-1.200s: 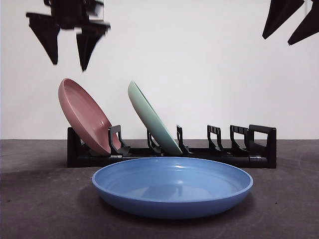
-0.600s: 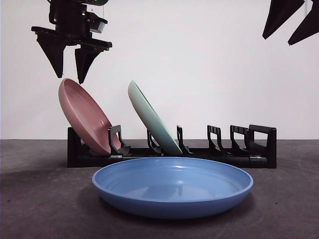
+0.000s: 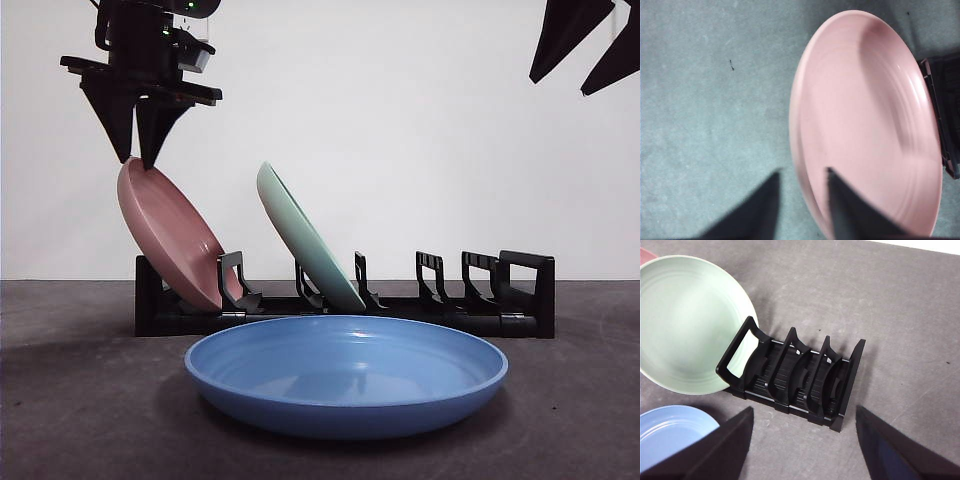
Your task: Place the plate
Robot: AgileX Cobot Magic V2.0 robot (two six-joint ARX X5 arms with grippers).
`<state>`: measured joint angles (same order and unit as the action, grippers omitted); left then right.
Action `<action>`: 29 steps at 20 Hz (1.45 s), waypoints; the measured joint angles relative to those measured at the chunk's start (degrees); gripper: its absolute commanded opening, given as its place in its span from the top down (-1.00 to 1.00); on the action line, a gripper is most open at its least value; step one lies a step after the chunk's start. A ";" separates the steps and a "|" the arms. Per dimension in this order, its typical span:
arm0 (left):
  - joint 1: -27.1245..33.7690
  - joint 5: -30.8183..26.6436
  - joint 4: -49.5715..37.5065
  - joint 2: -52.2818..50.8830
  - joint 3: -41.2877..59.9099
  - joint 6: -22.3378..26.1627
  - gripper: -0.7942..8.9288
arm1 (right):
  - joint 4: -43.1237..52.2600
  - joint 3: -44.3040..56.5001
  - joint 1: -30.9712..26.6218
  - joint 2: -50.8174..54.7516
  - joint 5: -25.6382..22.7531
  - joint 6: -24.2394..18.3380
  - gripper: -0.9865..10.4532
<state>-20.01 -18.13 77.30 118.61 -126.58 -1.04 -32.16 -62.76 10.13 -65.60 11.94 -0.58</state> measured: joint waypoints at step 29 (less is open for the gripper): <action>1.25 -6.10 3.52 -3.04 -8.81 0.00 0.82 | -1.16 0.00 0.00 0.00 0.00 0.00 0.26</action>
<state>-18.76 -24.23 80.82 115.57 -135.39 -1.04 -33.32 -62.76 10.13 -65.60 11.94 -0.58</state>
